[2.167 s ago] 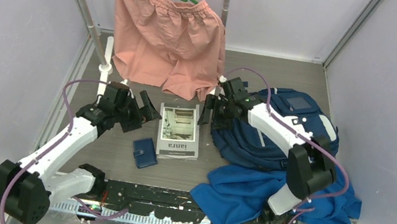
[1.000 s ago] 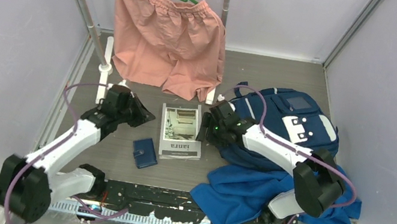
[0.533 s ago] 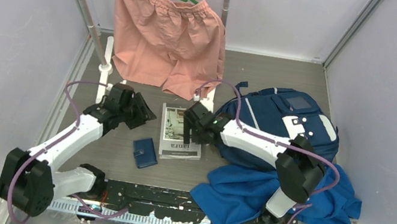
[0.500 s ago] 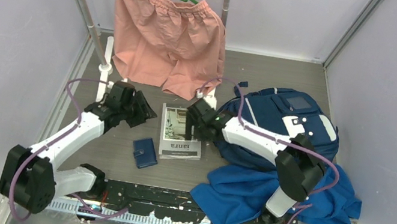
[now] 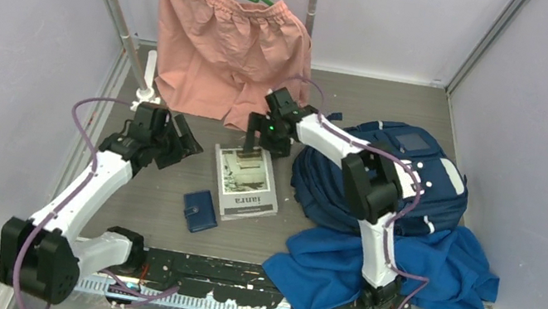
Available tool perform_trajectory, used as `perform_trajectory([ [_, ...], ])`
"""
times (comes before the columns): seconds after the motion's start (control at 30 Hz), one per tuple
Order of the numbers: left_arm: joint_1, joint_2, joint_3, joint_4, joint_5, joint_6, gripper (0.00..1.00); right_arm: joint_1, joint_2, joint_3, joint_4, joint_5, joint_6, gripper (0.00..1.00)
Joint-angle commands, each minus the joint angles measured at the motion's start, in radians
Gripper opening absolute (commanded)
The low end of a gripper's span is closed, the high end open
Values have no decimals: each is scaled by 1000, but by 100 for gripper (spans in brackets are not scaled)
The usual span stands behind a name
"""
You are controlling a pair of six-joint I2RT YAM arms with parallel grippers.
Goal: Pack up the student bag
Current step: Adjust the book at the center of the board.
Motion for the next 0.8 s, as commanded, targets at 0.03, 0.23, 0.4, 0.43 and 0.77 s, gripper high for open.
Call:
perform_trajectory([
  [0.03, 86, -97, -18, -61, 25, 62, 71, 100, 127, 360, -118, -122, -124, 88],
  [0.23, 149, 2, 33, -70, 127, 103, 71, 203, 7, 290, -131, 216, -292, 92],
  [0.4, 148, 128, 81, -36, 203, 115, 71, 162, -315, -70, 18, 343, -179, 92],
  [0.43, 148, 147, 91, -29, 201, 115, 71, 162, -360, -129, 19, 337, -156, 92],
  [0.77, 153, 386, 295, -14, 104, 151, 70, 315, -544, -531, 15, 332, -7, 91],
])
